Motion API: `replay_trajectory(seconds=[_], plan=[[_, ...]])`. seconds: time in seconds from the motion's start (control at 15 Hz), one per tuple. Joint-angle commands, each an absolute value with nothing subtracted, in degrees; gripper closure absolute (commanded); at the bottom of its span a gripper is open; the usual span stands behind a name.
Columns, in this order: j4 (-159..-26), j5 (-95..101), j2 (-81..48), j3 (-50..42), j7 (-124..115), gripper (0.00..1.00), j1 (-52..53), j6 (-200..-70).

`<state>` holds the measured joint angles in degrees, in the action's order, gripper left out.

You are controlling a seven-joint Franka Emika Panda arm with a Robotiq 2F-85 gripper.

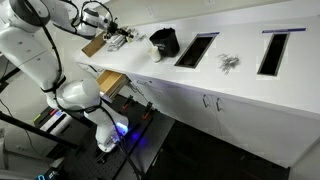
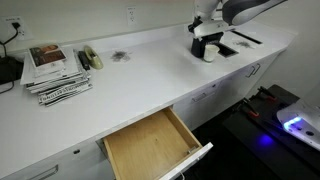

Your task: Put the paper on the countertop in the black waste bin

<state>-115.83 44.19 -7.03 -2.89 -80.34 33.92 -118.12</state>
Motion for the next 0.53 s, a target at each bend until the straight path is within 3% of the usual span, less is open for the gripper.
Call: replay_trajectory(seconds=[0.0,0.47], plan=[[-119.65,45.79,-3.06,3.12,-87.64,0.99,26.34,-111.45],[-124.59,46.27,-0.39,5.82,-95.27,0.99,15.74,-114.64]])
